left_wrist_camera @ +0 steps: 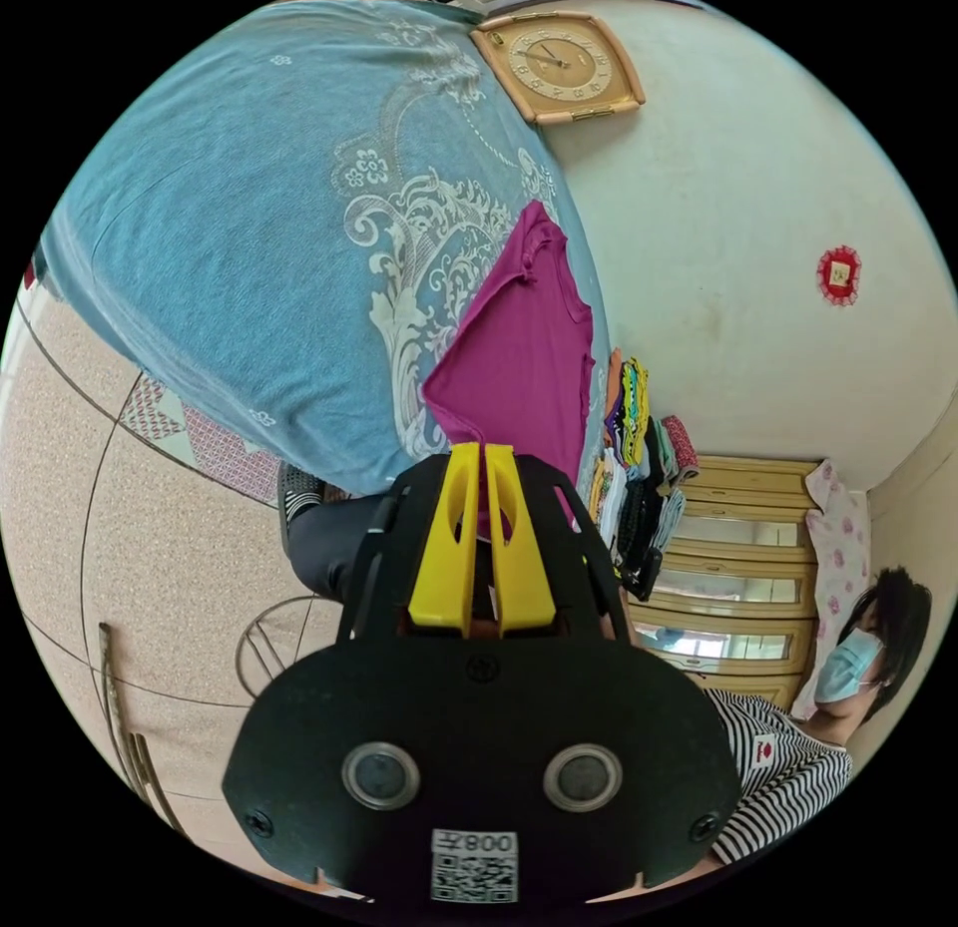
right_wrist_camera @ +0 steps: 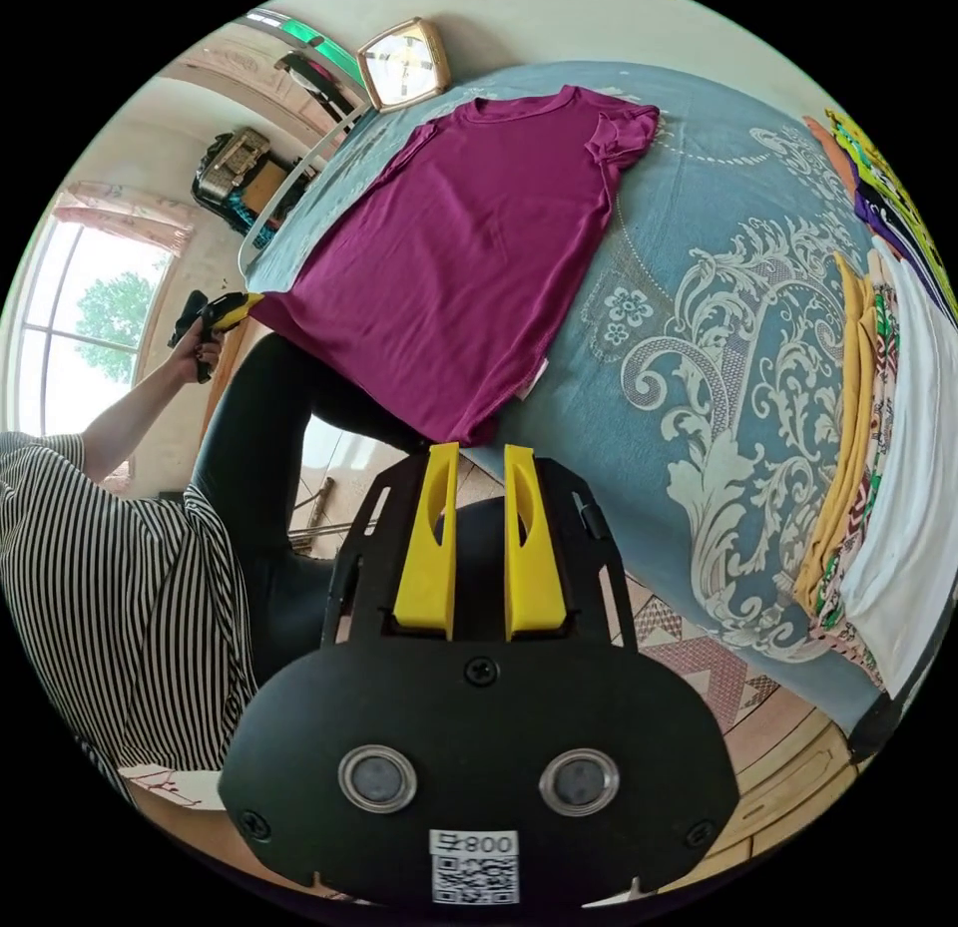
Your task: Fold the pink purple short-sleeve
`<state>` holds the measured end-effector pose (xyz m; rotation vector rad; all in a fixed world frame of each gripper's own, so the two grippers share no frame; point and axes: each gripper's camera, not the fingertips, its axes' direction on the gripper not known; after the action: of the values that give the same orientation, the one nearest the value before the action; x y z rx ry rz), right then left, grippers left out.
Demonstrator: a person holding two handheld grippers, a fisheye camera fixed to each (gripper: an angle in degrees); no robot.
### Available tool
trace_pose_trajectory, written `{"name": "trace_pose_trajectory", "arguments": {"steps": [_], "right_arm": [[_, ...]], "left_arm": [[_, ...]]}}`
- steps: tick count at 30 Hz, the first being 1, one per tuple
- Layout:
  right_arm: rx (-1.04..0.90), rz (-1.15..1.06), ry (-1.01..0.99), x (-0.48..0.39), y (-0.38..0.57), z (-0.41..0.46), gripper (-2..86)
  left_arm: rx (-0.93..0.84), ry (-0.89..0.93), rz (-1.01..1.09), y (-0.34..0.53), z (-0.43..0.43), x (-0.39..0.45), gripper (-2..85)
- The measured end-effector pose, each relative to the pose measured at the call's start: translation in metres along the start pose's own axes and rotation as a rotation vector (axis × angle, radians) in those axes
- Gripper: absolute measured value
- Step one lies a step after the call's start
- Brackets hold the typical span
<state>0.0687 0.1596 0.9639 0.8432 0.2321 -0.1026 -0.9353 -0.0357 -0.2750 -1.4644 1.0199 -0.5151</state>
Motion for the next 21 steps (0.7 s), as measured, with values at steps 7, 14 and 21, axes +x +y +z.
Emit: {"name": "trace_pose_trajectory", "arguments": {"steps": [7,14,21], "right_arm": [[-0.015,-0.006,-0.025,0.003,-0.023,0.01,3.4],[0.027,0.104,-0.185,0.032,-0.071,-0.01,2.7],[-0.044,0.177,-0.229,0.054,-0.069,0.021,2.6]], "left_arm": [[-0.001,-0.004,0.01,0.004,0.002,0.009,0.7],[0.004,-0.022,0.005,-0.005,0.008,0.017,0.7],[0.013,-0.001,-0.028,-0.003,0.016,0.013,0.8]]}}
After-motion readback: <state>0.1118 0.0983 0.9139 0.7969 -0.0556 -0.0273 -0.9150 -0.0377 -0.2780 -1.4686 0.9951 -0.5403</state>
